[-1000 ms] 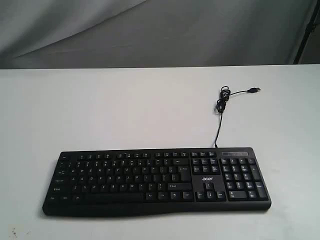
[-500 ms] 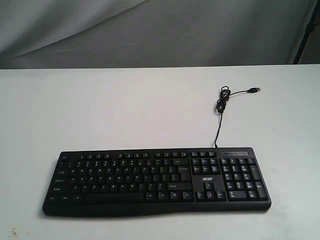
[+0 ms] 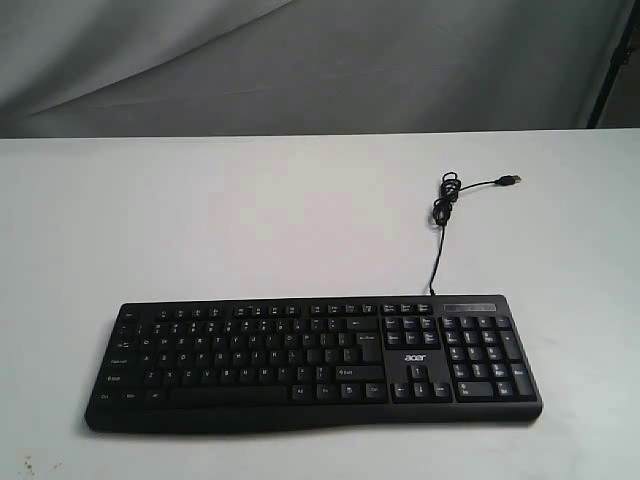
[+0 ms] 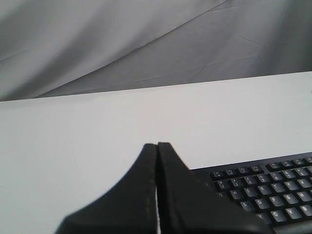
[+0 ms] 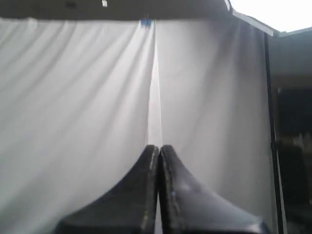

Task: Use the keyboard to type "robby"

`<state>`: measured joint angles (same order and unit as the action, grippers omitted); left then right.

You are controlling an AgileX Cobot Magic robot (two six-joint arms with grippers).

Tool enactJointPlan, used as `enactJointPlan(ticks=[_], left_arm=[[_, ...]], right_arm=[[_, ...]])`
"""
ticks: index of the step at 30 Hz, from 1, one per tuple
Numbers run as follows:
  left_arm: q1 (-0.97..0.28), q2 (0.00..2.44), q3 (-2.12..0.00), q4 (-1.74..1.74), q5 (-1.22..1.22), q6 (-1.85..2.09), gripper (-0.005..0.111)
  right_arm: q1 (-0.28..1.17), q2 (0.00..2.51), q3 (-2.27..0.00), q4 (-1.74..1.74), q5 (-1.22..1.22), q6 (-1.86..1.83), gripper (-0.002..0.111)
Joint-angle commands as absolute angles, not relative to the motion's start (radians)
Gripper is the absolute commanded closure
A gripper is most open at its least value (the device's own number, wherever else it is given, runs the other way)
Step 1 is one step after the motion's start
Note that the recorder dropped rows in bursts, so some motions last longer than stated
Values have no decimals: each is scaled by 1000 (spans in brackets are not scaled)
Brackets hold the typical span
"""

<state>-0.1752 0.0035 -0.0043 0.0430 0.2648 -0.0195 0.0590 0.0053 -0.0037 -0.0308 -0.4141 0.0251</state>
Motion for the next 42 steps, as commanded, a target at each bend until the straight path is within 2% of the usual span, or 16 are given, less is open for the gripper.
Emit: enactJointPlan(ticks=[1,3,6,10,13,17,20,24,28,31,33,35,39,42], left_arm=[[-181,0,0,48,259,-22,107],[-181,0,0,48,259,-22,107],[-181,0,0,48,259,-22,107],[-181,0,0,48,259,-22,107],[-181,0,0,48,259,-22,107],[-181,0,0,48,259,-22,107],[-181,0,0,48,259,-22,107],[-181,0,0,48,259,-22,107],[-181,0,0,48,259,-22,107],[-181,0,0,48,259,-22,107],[-181,0,0,48,259,-22,107],[-181,0,0,48,259,-22,107],[-181,0,0,48,259,-22,107],[-181,0,0,48,259,-22,107]], right_arm=[[58,0,0,-38,-639,27,108],[58,0,0,-38,-747,162,108],[58,0,0,-63,-764,483,108],[58,59,-99,-248,-532,607,108],[58,226,-219,-554,-493,855,108],[58,540,-439,-1002,-648,1040,108],[58,777,-621,-1100,-690,1104,108],[60,963,-861,-1324,-297,1114,108],[60,1060,-968,-1457,32,1195,108],[60,1126,-1028,-1248,155,1158,108],[60,1190,-1062,-1014,195,962,108],[60,1263,-1109,-707,281,626,108],[30,1449,-1290,19,633,-218,108],[-4,1552,-1388,553,857,-695,108]])
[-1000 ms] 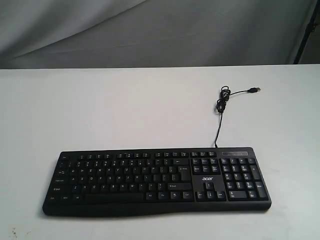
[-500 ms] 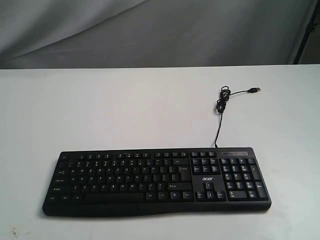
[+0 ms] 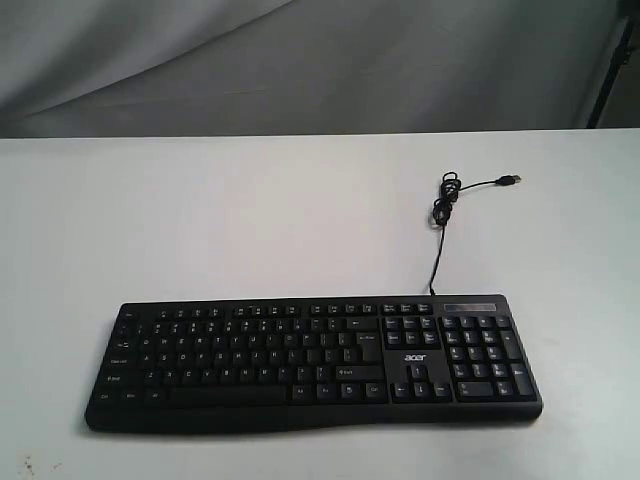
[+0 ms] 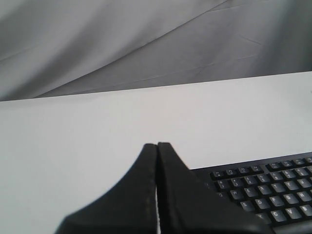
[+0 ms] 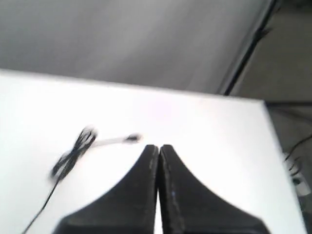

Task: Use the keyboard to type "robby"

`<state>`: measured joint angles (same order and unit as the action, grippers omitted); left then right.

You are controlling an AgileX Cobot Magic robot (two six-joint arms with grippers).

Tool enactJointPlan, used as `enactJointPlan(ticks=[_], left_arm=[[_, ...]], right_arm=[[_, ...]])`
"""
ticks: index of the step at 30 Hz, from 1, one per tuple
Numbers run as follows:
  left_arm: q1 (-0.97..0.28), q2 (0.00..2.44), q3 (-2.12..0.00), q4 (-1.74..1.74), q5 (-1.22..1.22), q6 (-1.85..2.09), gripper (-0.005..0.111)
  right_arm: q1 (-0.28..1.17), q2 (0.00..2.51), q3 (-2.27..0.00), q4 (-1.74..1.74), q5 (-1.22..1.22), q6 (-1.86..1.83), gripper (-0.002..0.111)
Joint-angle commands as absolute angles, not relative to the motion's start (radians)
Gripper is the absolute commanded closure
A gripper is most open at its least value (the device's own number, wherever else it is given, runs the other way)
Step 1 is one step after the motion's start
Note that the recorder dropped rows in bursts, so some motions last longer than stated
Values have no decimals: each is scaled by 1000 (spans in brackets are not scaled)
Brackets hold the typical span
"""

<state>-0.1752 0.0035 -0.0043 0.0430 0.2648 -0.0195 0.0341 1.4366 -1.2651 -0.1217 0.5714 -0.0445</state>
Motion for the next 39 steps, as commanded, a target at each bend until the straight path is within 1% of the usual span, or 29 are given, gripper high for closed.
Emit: enactJointPlan(ticks=[1,4,6,10,14,18,23,32,39], left_arm=[[-181,0,0,48,259,-22,107],[-181,0,0,48,259,-22,107],[-181,0,0,48,259,-22,107],[-181,0,0,48,259,-22,107],[-181,0,0,48,259,-22,107],[-181,0,0,48,259,-22,107],[-181,0,0,48,259,-22,107],[-181,0,0,48,259,-22,107],[-181,0,0,48,259,-22,107]], right_arm=[[-4,1570,-1394,700,900,-840,108],[23,1586,-1377,987,972,-1200,108],[74,1586,-1363,1031,984,-1312,108],[189,1591,-1344,1009,965,-1389,108],[312,1621,-1344,919,948,-1387,108],[433,1707,-1346,902,916,-1440,108],[539,1850,-1346,889,912,-1515,108],[619,1995,-1353,887,792,-1562,108],[621,2064,-1497,889,834,-1476,108]])
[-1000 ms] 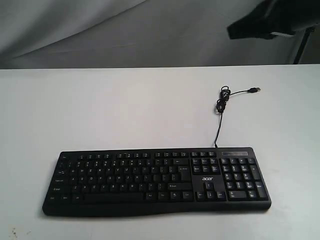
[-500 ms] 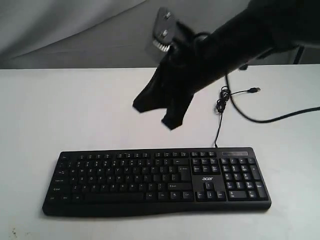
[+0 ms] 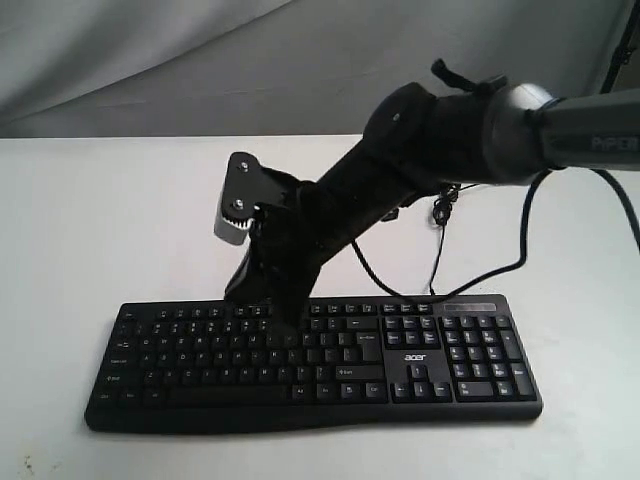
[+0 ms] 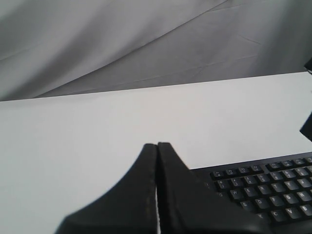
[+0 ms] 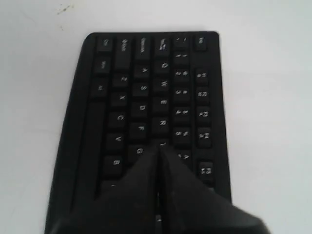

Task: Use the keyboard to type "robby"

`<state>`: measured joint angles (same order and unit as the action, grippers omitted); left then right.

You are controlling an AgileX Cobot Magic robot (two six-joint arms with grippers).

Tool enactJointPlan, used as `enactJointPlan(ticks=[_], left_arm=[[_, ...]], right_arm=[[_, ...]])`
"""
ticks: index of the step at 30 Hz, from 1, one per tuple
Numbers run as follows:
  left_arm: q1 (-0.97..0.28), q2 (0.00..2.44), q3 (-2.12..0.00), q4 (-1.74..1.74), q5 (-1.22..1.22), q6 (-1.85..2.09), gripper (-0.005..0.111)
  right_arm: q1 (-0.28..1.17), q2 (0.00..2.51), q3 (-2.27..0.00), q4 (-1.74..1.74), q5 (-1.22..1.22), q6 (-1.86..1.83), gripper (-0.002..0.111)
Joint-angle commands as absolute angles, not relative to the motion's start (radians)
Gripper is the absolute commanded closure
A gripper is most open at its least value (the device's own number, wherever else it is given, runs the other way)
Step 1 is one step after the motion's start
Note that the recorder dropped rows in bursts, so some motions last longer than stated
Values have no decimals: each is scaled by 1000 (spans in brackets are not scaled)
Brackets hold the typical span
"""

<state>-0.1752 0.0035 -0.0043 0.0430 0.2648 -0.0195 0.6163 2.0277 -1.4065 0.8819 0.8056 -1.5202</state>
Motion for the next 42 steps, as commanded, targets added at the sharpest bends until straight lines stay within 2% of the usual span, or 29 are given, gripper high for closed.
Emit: enactJointPlan(ticks=[1,10,15,42], left_arm=[[-181,0,0,48,259,-22,107],[-181,0,0,48,259,-22,107],[-181,0,0,48,259,-22,107],[-181,0,0,48,259,-22,107]], right_arm=[[630,2083,-1526,887,848,-1476,108],[705,2253,-1729,727,905,-1278,108],[746,2250,-1731,663,896,-1221,108],[754,2226,-1637,661,759,-1239,108]])
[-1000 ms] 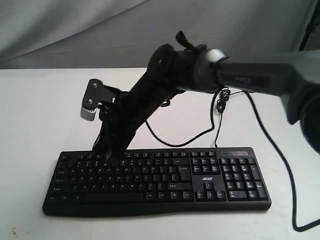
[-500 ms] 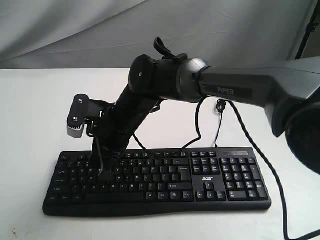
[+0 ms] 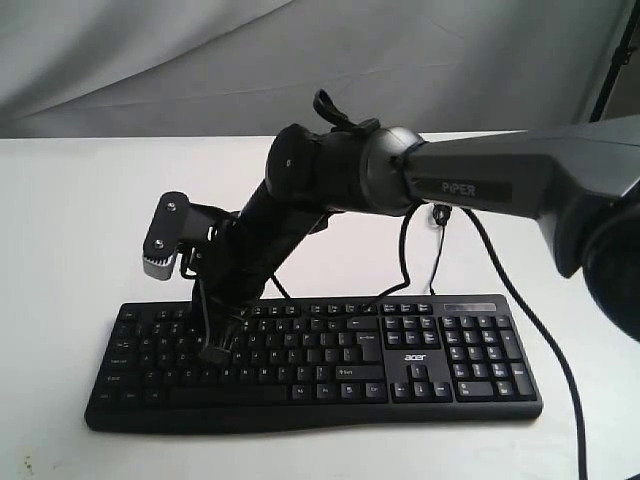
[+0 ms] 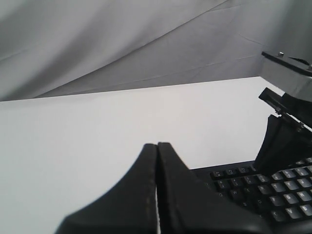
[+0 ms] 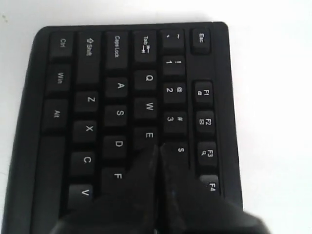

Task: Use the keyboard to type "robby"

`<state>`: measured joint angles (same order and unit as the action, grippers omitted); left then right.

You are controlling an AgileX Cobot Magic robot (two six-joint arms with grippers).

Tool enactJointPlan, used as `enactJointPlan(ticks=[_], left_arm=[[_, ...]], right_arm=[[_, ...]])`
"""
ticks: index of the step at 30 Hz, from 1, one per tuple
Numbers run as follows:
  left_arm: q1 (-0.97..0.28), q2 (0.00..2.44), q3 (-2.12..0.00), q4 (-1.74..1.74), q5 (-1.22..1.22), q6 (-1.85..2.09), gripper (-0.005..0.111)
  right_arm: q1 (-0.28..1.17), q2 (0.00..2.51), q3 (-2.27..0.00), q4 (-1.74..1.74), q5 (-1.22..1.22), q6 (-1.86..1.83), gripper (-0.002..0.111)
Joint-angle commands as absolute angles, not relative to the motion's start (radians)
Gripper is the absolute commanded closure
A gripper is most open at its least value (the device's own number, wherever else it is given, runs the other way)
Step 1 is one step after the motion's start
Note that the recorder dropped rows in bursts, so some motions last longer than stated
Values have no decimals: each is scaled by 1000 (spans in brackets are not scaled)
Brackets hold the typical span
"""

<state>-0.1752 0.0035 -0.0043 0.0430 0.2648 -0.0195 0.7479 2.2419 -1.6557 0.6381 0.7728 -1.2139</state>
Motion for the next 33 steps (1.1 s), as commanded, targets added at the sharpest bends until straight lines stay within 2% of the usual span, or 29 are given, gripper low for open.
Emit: enactJointPlan(ticks=[1,33], left_arm=[[-181,0,0,48,259,-22,107],[-181,0,0,48,259,-22,107]], right_arm=[[757,2225,-1615,662,726,-1249,108],[768,2225,-1607,661,715,-1256,108]])
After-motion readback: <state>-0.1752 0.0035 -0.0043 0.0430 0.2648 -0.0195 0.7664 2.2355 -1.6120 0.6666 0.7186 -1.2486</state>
